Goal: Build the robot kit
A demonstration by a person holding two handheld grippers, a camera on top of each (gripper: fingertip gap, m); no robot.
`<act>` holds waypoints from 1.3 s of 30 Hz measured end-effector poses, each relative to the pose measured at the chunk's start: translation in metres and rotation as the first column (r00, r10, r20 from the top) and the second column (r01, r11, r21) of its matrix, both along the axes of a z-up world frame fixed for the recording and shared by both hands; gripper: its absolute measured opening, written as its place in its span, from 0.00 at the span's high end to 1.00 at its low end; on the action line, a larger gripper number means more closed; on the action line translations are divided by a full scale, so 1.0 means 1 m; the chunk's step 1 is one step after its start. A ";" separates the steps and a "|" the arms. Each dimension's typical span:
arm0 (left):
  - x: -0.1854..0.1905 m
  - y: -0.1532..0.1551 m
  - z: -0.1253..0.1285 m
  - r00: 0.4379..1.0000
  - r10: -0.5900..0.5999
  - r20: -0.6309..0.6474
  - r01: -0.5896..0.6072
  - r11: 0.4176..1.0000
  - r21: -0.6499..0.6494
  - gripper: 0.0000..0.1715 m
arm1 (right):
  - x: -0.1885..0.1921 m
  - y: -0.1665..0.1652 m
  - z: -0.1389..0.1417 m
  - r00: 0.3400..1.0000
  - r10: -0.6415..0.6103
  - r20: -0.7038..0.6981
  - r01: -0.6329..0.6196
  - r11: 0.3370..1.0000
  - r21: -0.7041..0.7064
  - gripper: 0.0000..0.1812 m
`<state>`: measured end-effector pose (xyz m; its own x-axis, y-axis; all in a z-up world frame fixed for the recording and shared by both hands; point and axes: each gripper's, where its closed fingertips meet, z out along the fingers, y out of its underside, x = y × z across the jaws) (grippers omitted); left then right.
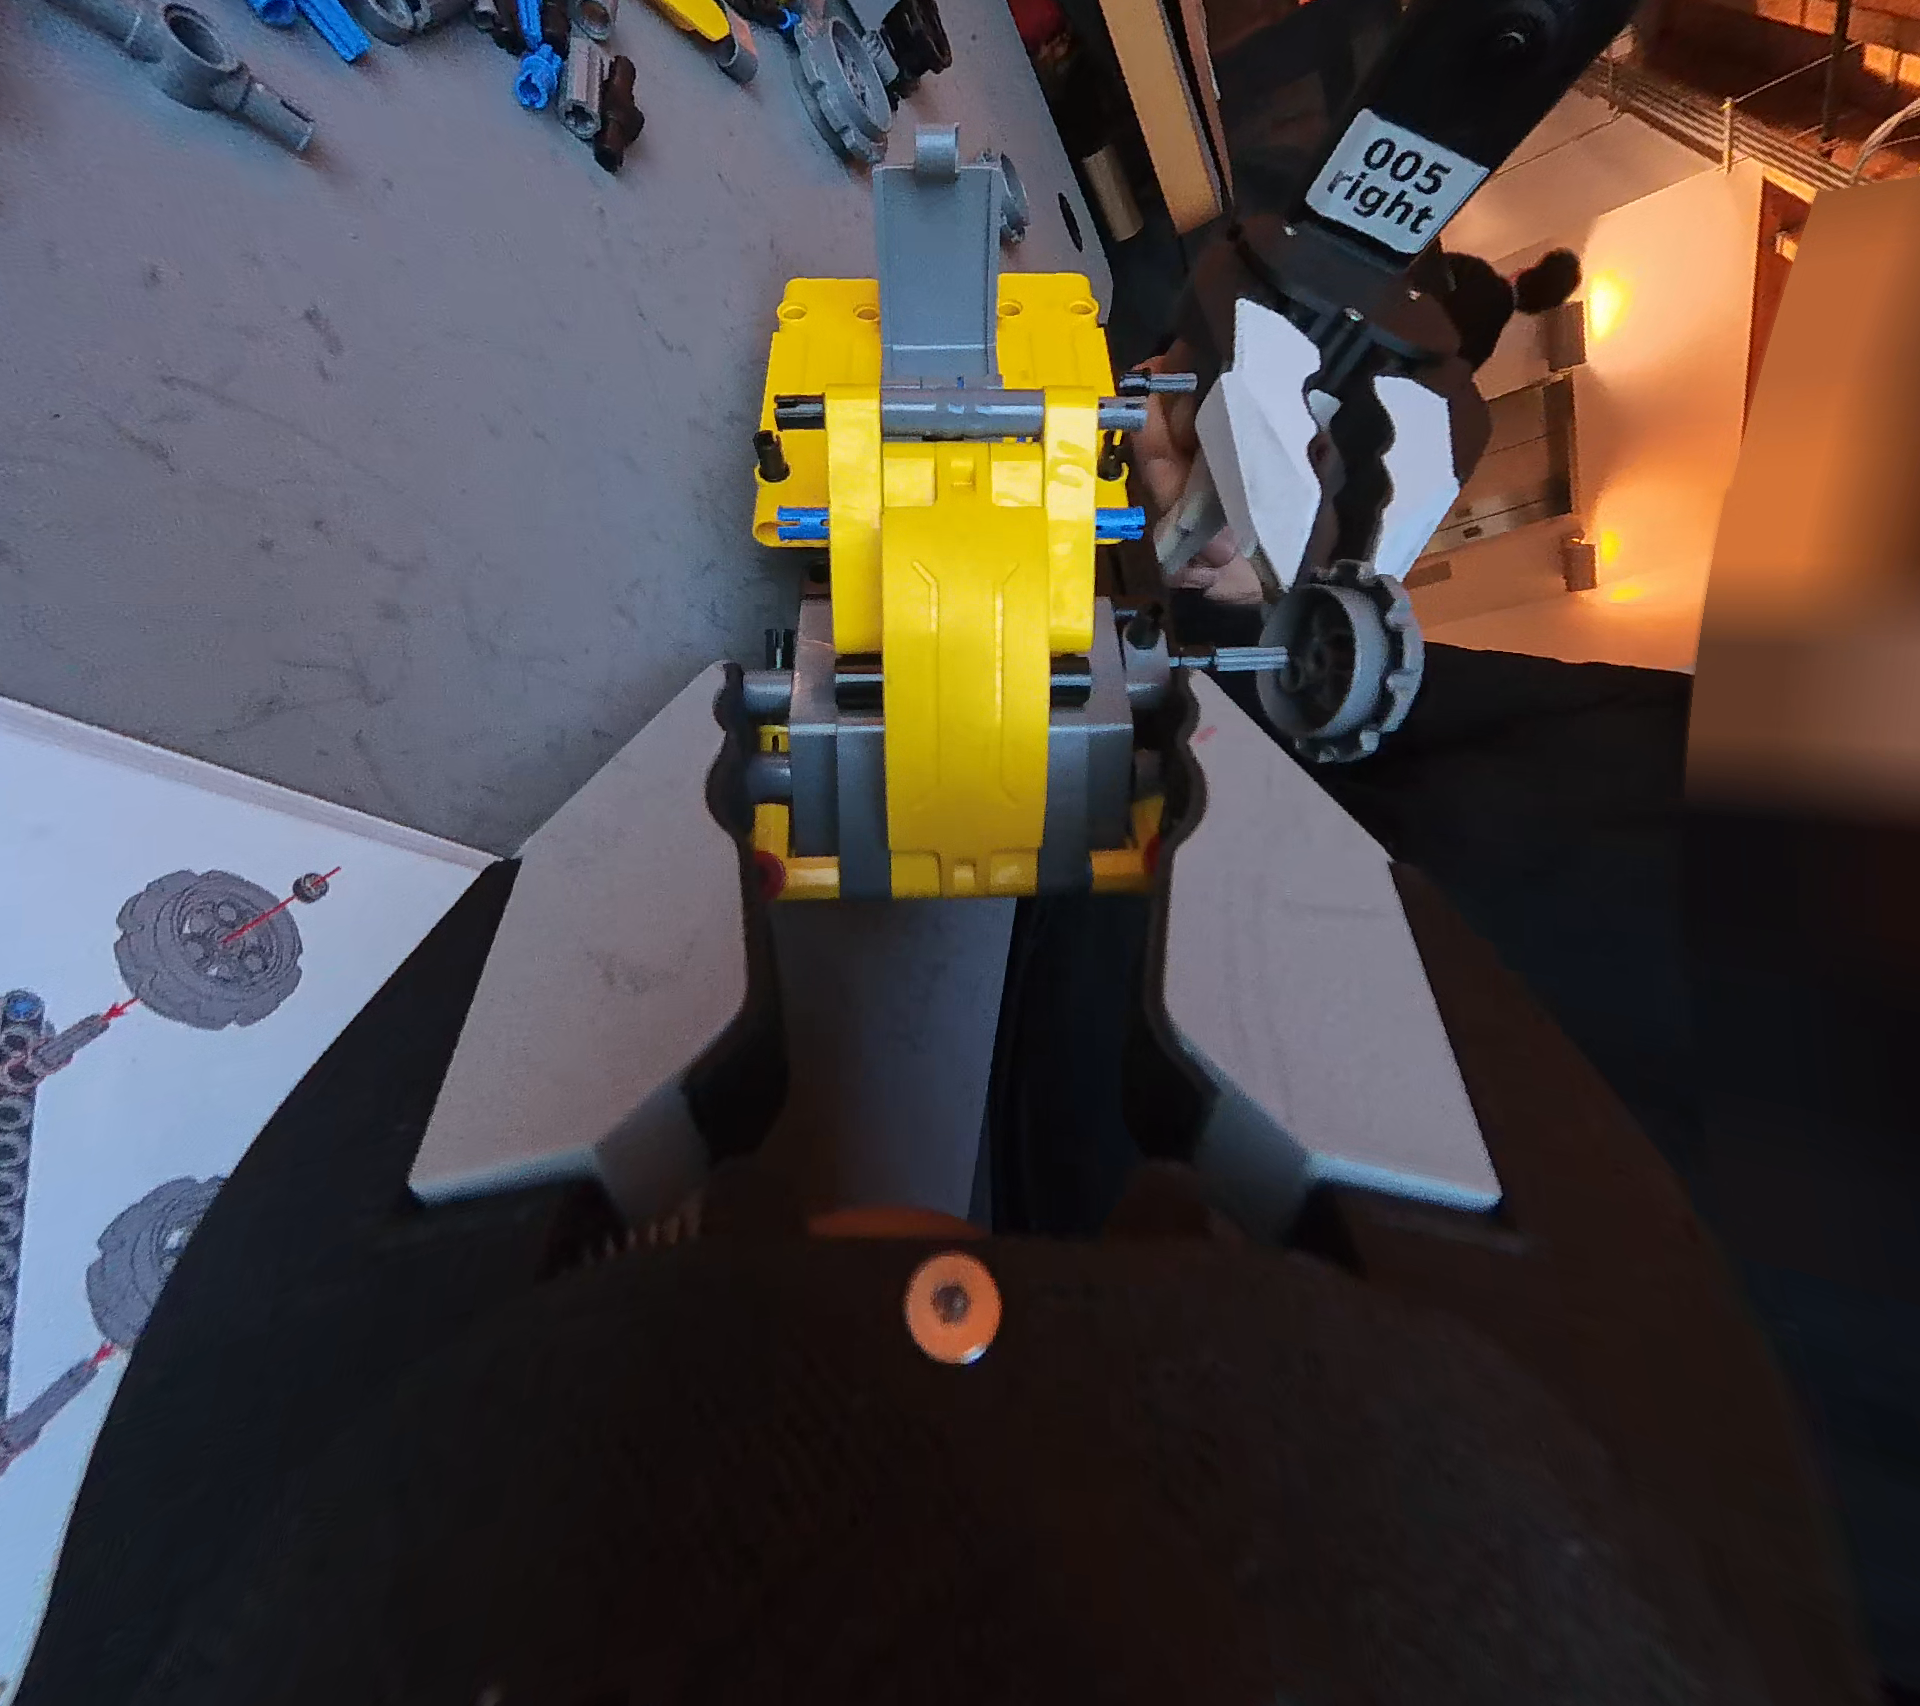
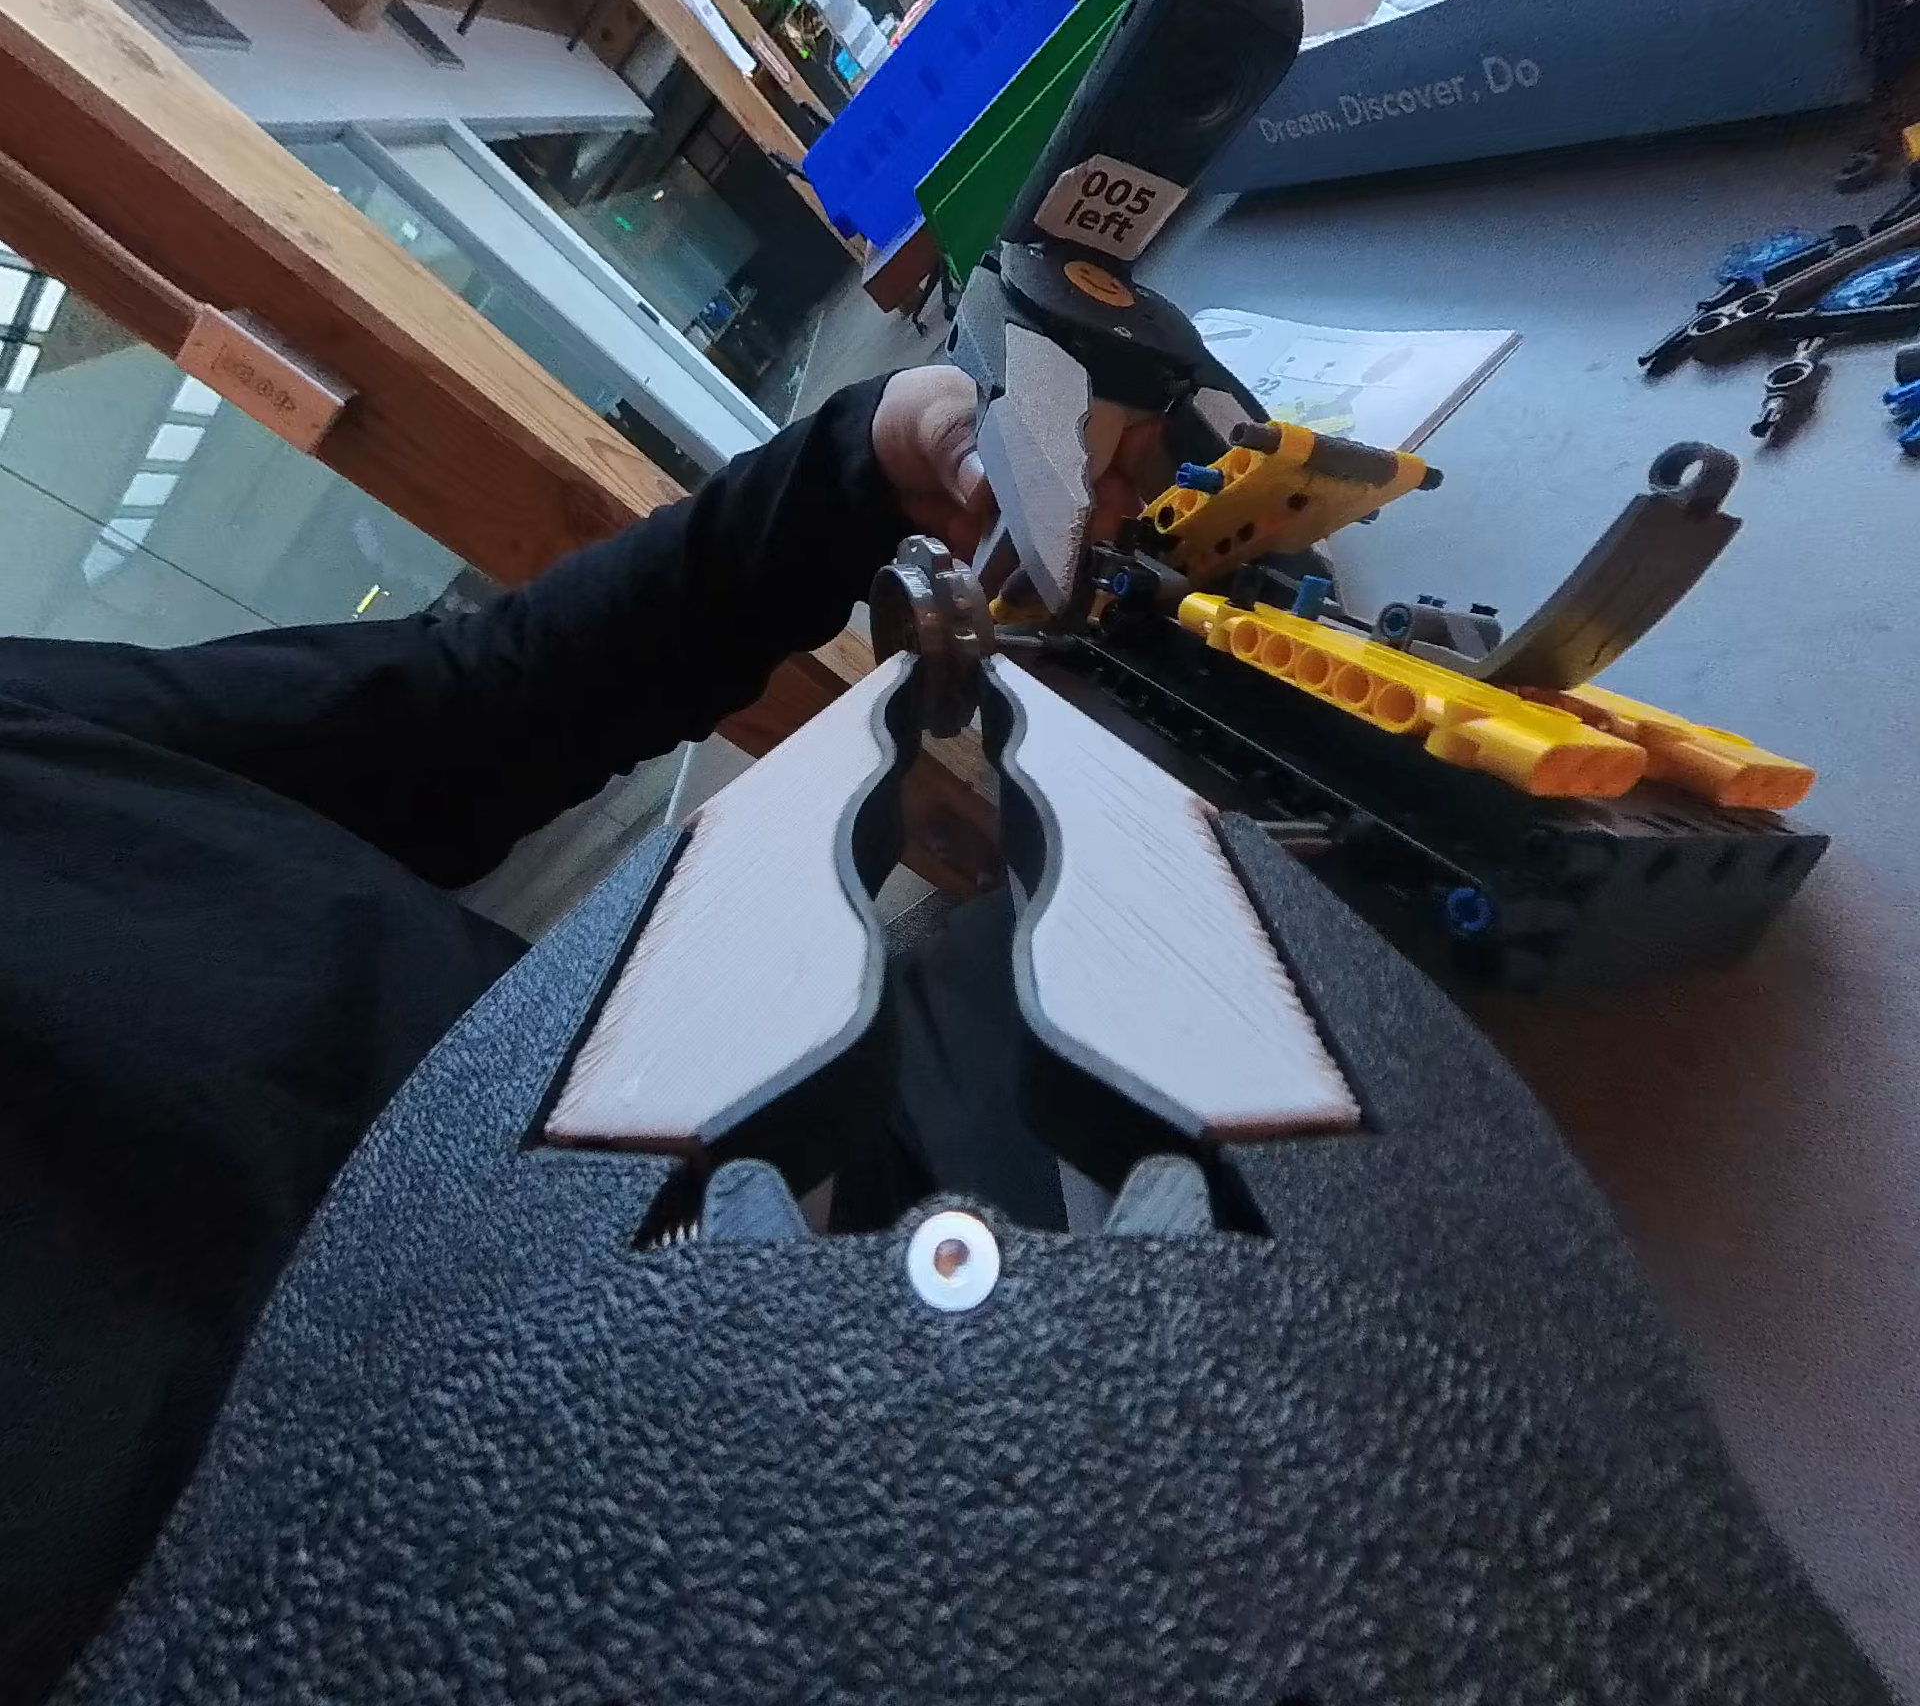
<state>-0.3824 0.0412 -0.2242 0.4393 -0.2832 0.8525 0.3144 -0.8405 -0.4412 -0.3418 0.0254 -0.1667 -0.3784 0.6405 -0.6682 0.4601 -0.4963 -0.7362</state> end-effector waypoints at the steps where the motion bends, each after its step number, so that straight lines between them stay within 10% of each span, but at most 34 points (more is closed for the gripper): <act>1: 0.000 0.000 0.000 1.000 0.000 0.000 0.000 1.000 0.000 0.55 | 0.000 0.000 0.000 1.000 -0.002 0.002 0.002 1.000 -0.002 0.94; 39: 0.000 0.001 0.000 1.000 0.013 0.009 -0.013 1.000 0.000 0.55 | -0.003 0.004 -0.006 0.997 -0.041 0.061 0.048 0.993 -0.112 0.94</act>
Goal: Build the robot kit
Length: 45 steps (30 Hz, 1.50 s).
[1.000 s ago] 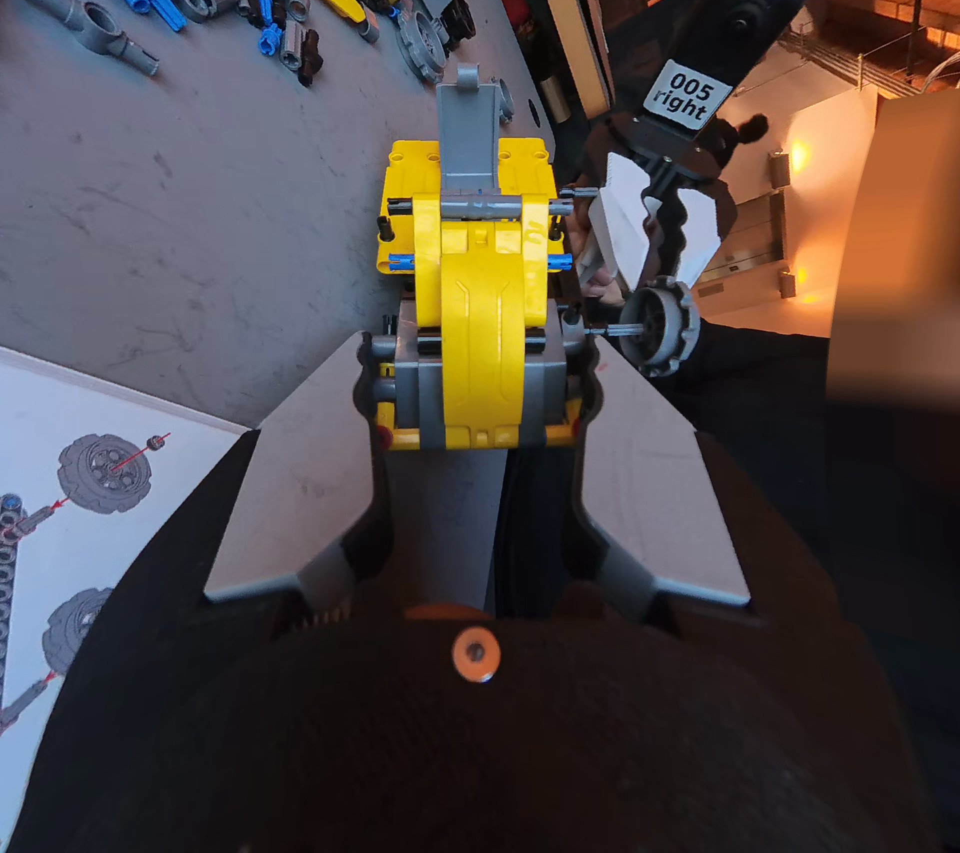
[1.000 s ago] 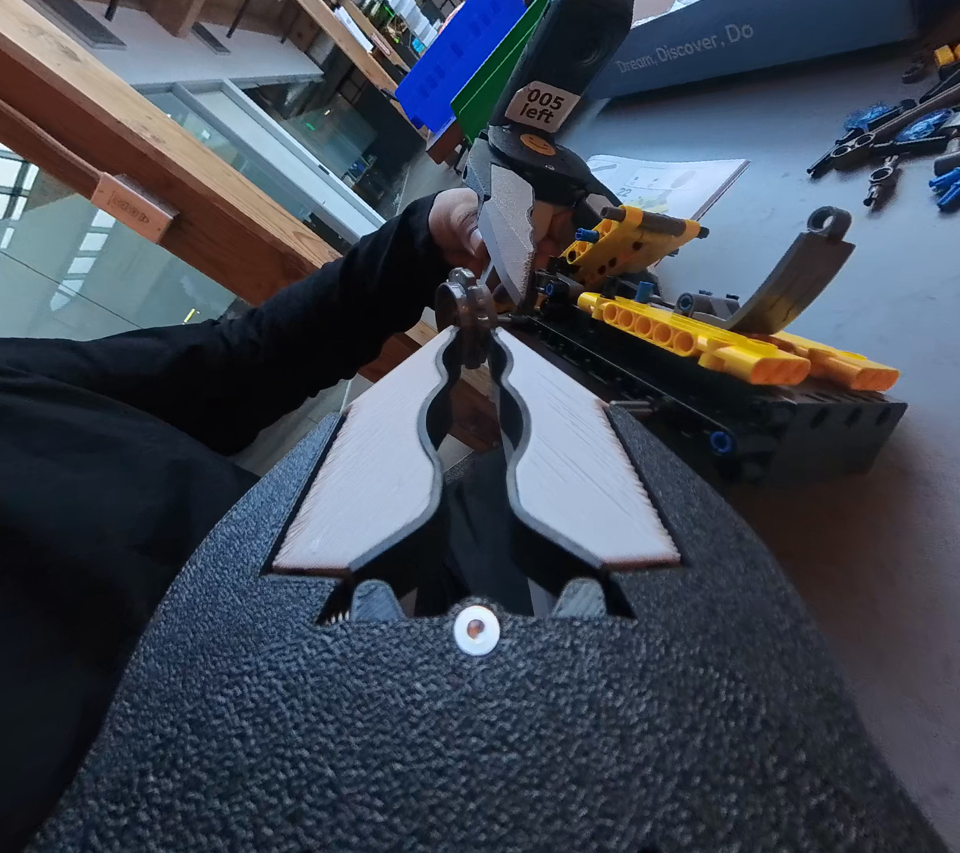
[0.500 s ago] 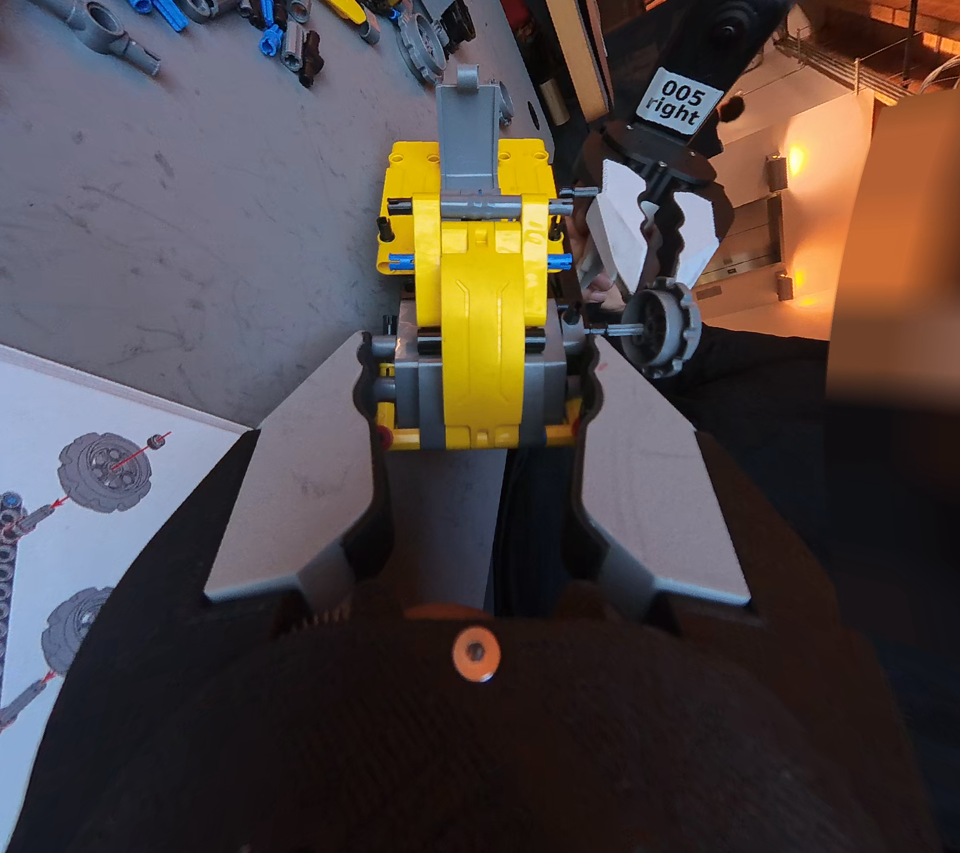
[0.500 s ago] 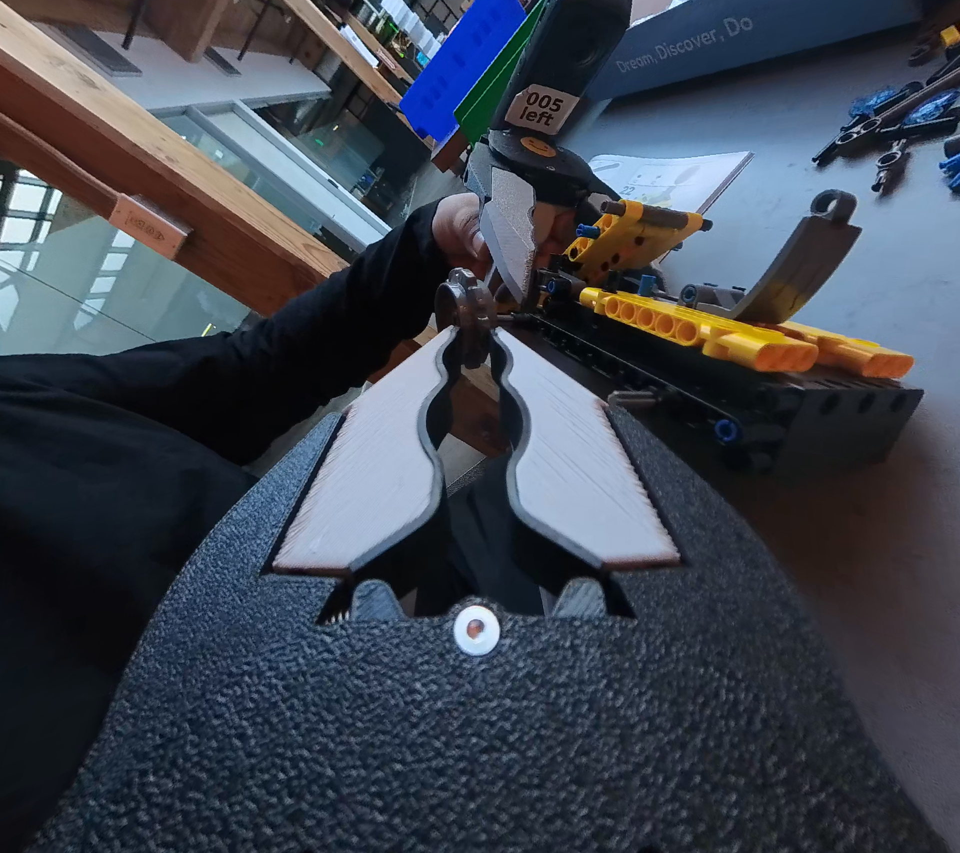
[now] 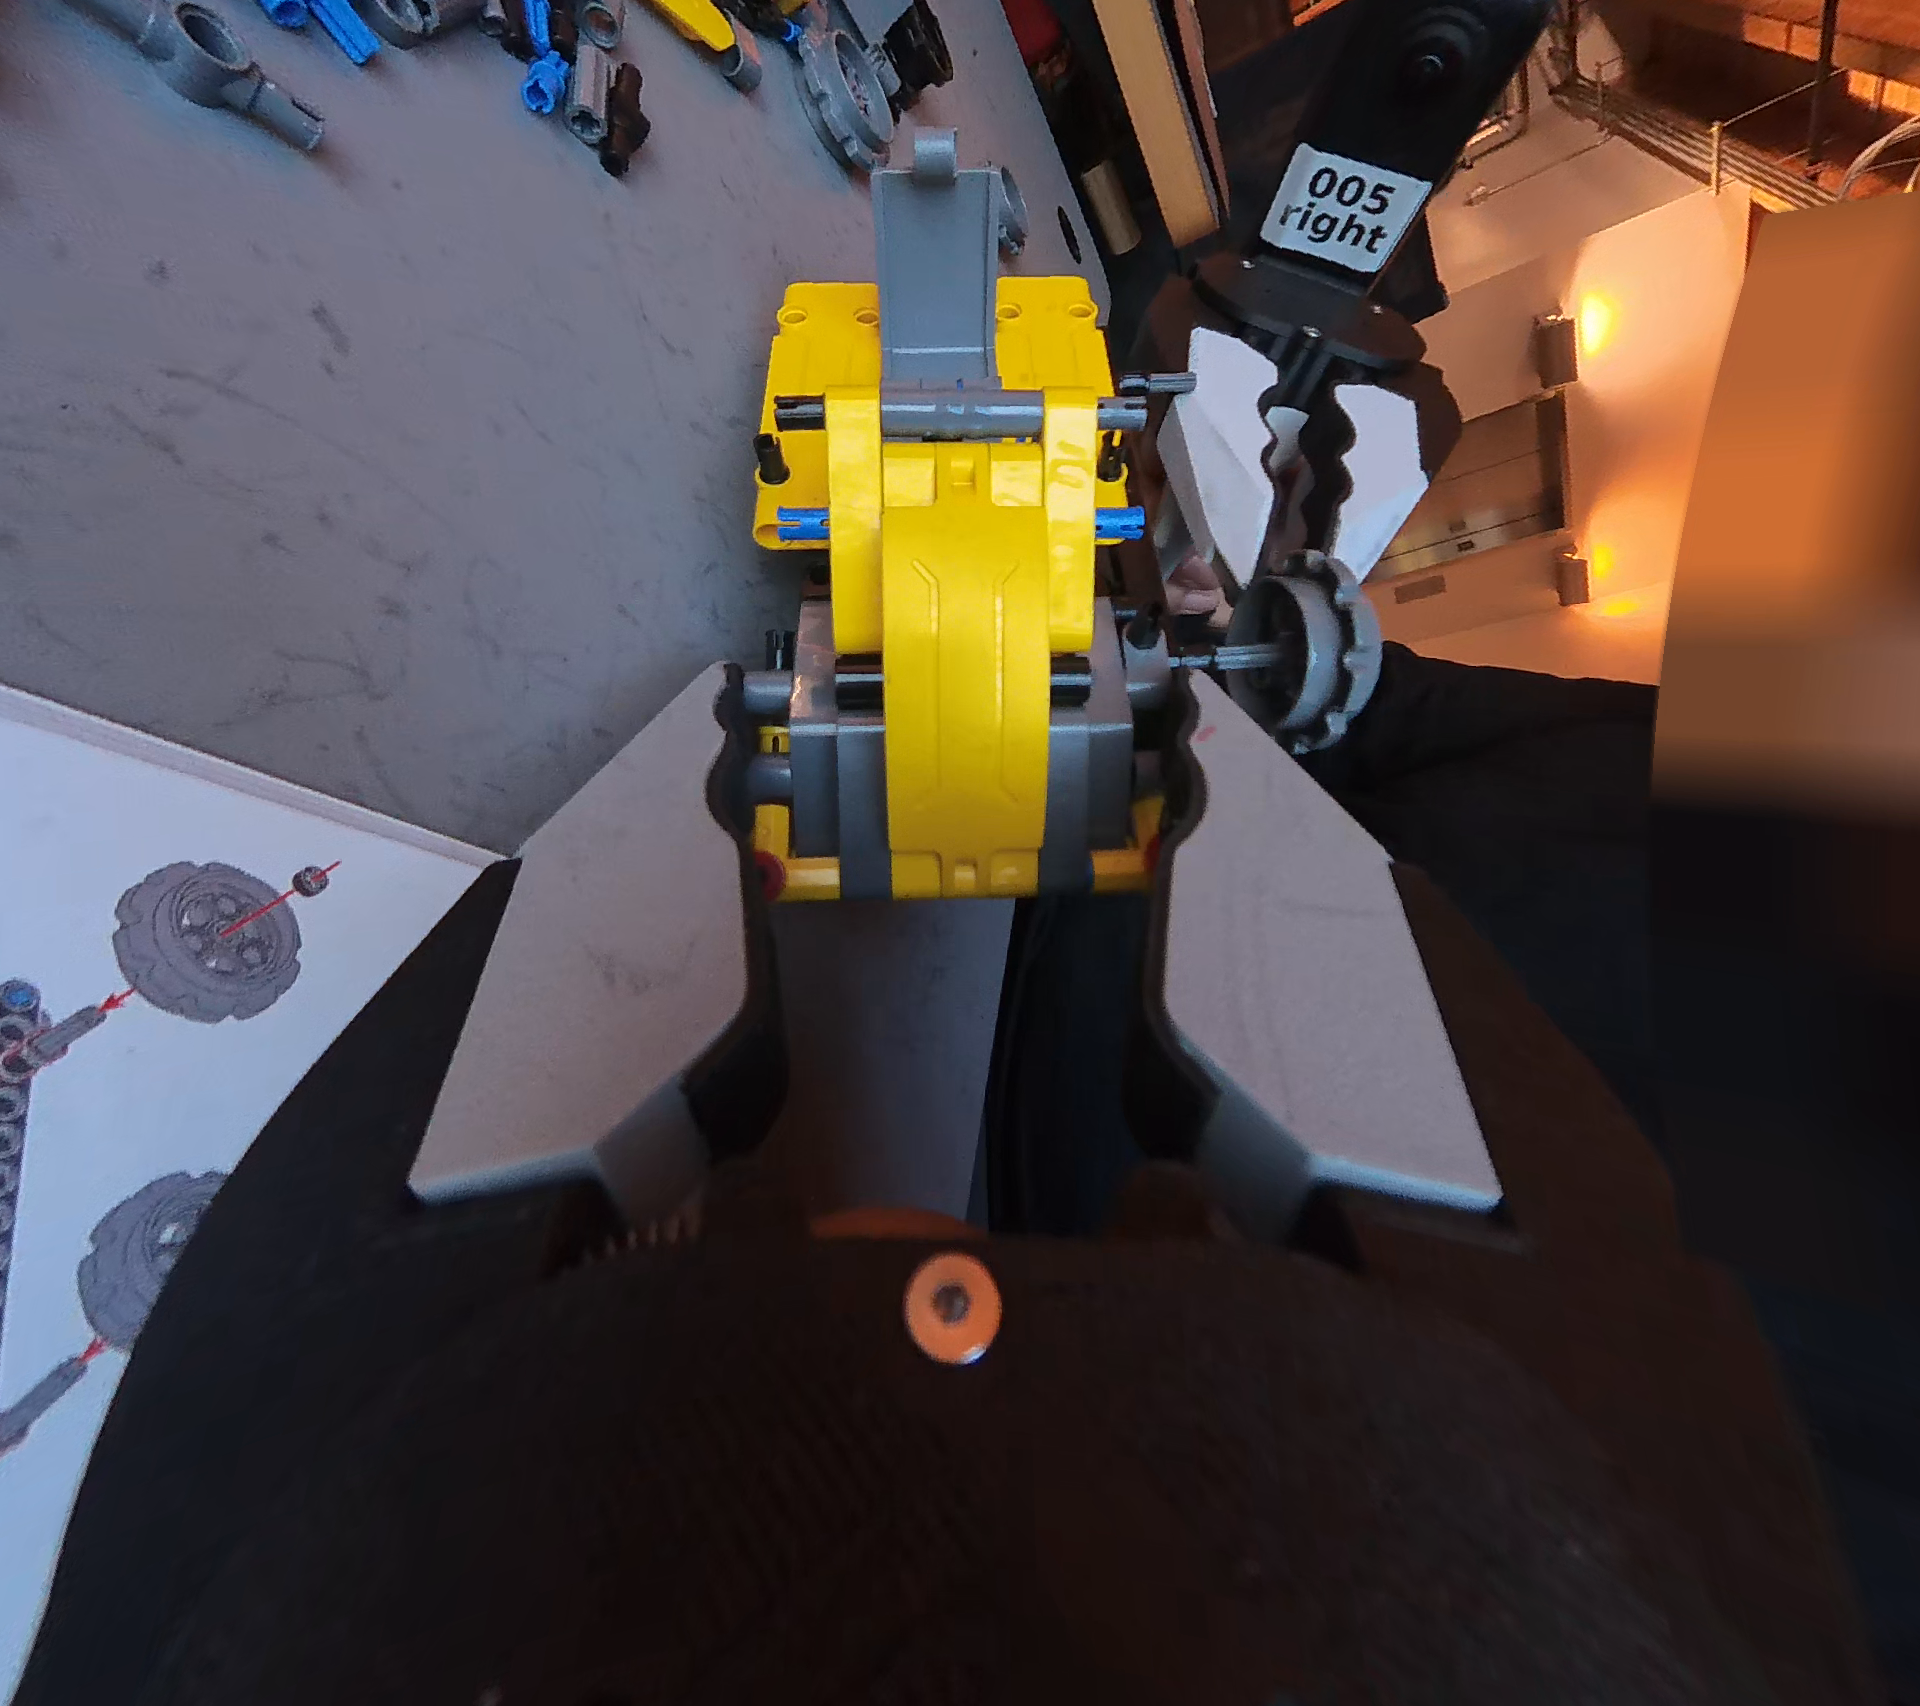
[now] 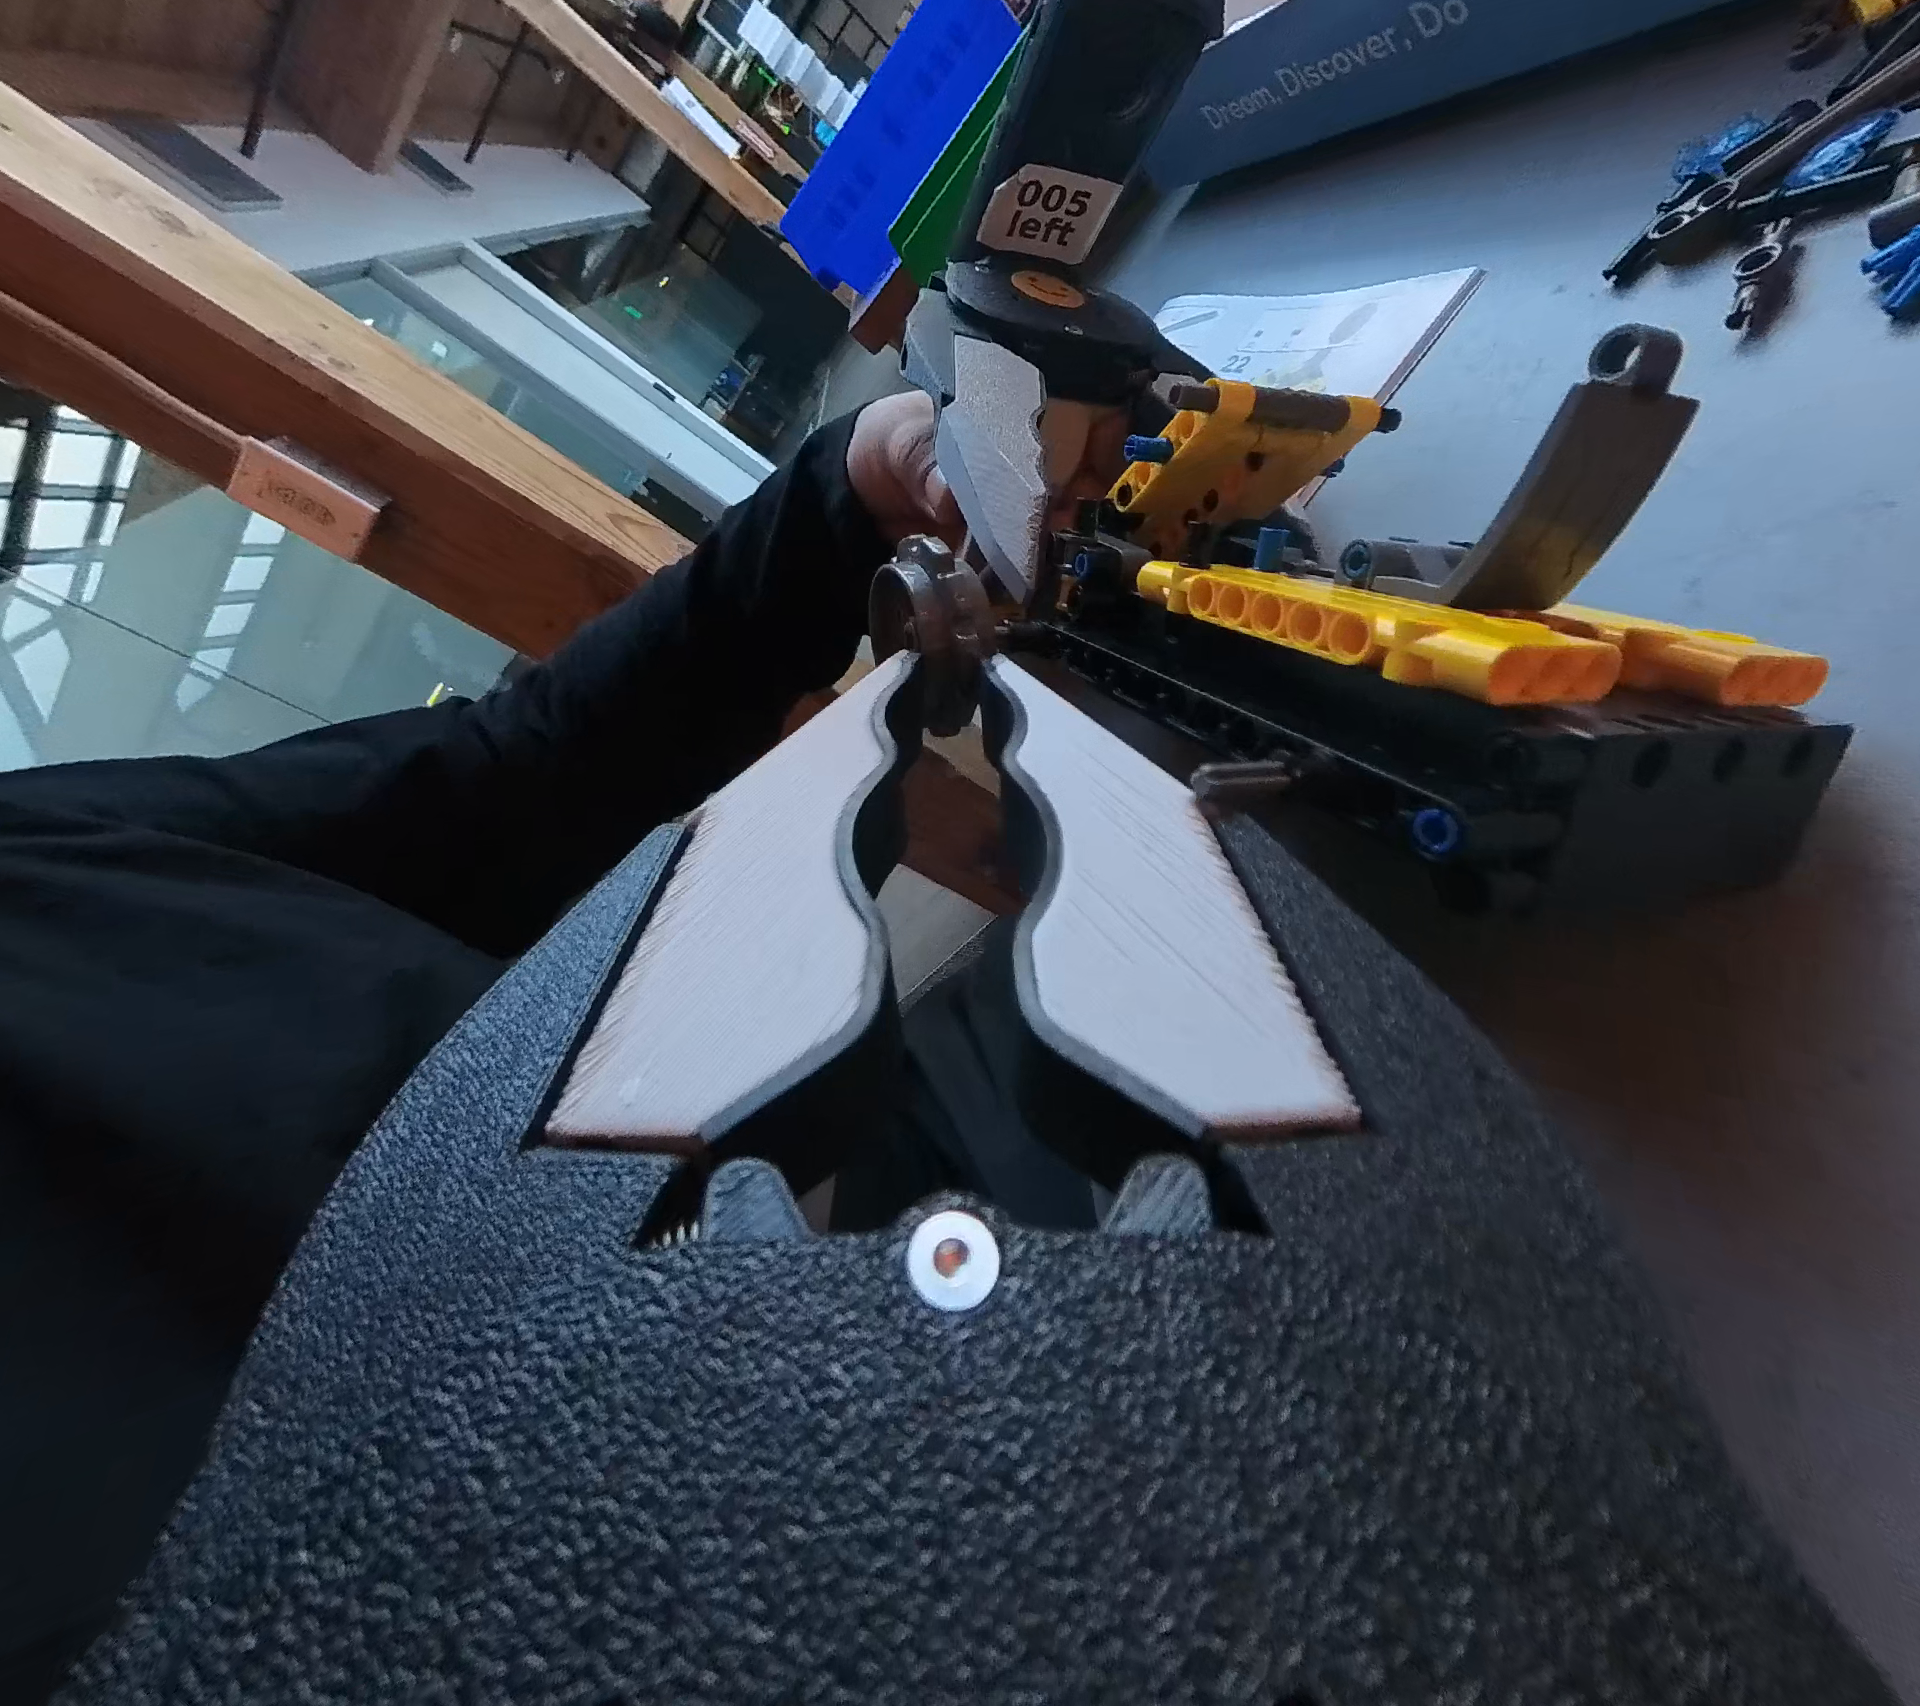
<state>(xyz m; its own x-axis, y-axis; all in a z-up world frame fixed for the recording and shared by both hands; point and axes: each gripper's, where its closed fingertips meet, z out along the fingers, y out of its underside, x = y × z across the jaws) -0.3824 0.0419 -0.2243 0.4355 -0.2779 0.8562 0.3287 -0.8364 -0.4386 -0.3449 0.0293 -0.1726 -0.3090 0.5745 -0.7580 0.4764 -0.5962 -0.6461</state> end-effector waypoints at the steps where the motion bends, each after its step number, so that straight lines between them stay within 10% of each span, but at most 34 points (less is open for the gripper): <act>1: 0.000 0.000 0.000 1.000 0.001 -0.002 -0.001 1.000 0.000 0.55 | 0.000 0.000 0.000 1.000 0.002 0.006 -0.002 1.000 -0.006 0.95; 17: 0.000 0.000 0.000 1.000 0.014 -0.024 -0.014 1.000 0.013 0.55 | -0.002 0.002 -0.002 0.996 -0.033 0.086 0.017 0.983 0.181 0.95; 23: 0.001 0.000 -0.002 0.998 0.023 -0.063 -0.022 0.999 0.026 0.55 | -0.004 0.004 -0.002 0.987 -0.104 0.125 0.025 0.855 0.517 0.95; 45: -0.001 0.002 -0.002 0.997 0.060 -0.053 -0.059 0.998 0.027 0.55 | -0.006 0.009 0.002 0.972 -0.224 -0.075 0.190 0.552 0.812 0.96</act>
